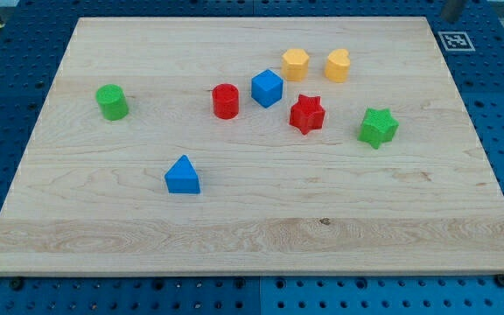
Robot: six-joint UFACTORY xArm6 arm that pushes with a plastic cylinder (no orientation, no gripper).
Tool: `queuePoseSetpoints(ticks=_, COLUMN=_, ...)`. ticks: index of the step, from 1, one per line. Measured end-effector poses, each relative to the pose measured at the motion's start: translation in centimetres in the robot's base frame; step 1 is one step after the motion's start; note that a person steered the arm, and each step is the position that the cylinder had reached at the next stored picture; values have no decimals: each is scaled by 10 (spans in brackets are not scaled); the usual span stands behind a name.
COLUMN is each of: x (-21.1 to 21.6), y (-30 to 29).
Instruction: Place your arm on top of the yellow hexagon
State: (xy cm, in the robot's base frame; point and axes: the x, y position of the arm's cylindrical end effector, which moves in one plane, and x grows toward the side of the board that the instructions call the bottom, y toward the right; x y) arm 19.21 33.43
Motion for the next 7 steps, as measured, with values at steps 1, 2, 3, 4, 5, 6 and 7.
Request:
queuePoseSetpoints(ticks=1, x=2, y=-21)
queuePoseSetpoints(ticks=2, x=36, y=-64)
queuePoseSetpoints(ticks=3, x=39, y=-101)
queuePoseSetpoints(ticks=4, x=35, y=-114)
queuePoseSetpoints(ticks=5, x=33, y=-131)
queuePoseSetpoints(ticks=6, x=33, y=-134)
queuePoseSetpoints(ticks=7, x=33, y=-134)
